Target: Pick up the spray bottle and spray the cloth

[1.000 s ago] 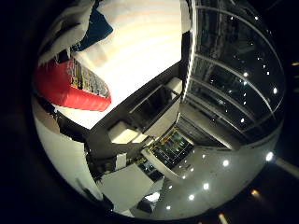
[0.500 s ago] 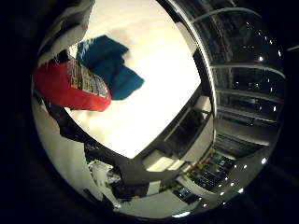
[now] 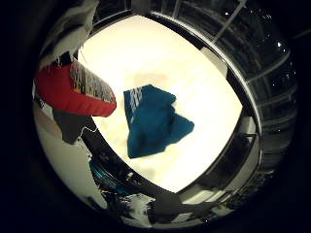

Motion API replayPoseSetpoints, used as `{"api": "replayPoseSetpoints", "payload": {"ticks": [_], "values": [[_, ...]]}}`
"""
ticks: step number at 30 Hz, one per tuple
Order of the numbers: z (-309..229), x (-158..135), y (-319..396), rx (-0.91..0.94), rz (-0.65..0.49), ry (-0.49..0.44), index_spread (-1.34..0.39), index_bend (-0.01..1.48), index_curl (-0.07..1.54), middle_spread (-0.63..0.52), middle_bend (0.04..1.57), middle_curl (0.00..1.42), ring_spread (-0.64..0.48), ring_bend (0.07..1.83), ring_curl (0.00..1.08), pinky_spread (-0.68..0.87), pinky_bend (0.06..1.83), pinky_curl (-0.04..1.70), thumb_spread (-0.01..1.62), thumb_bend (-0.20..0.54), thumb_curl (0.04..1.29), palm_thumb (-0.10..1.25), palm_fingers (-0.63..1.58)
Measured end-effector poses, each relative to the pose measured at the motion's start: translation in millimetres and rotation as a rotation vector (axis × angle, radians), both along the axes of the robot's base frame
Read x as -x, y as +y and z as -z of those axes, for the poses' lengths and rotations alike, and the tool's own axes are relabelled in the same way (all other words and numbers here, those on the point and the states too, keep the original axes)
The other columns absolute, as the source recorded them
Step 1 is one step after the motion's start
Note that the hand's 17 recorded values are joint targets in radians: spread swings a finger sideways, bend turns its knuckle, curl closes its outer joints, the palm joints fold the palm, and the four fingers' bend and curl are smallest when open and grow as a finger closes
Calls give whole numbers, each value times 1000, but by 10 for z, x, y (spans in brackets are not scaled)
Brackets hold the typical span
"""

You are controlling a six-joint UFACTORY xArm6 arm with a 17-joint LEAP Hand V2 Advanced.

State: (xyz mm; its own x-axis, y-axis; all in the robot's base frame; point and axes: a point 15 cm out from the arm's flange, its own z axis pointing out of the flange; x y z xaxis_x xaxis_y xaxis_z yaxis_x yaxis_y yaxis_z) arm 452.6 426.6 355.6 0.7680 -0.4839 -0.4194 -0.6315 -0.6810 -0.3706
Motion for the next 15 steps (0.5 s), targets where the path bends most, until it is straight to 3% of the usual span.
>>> {"api": "replayPoseSetpoints", "payload": {"ticks": [6,15], "values": [[334,17,378,-95,-22,66,-237,1108,838,-97,1402,655,-192,1448,707,-134,1028,1483,652,-18,935,1034,1143],[931,-106,624,-117,-21,73,-237,1108,839,-97,1402,656,-192,1448,707,-135,1028,1483,639,-19,933,1026,1143]]}}
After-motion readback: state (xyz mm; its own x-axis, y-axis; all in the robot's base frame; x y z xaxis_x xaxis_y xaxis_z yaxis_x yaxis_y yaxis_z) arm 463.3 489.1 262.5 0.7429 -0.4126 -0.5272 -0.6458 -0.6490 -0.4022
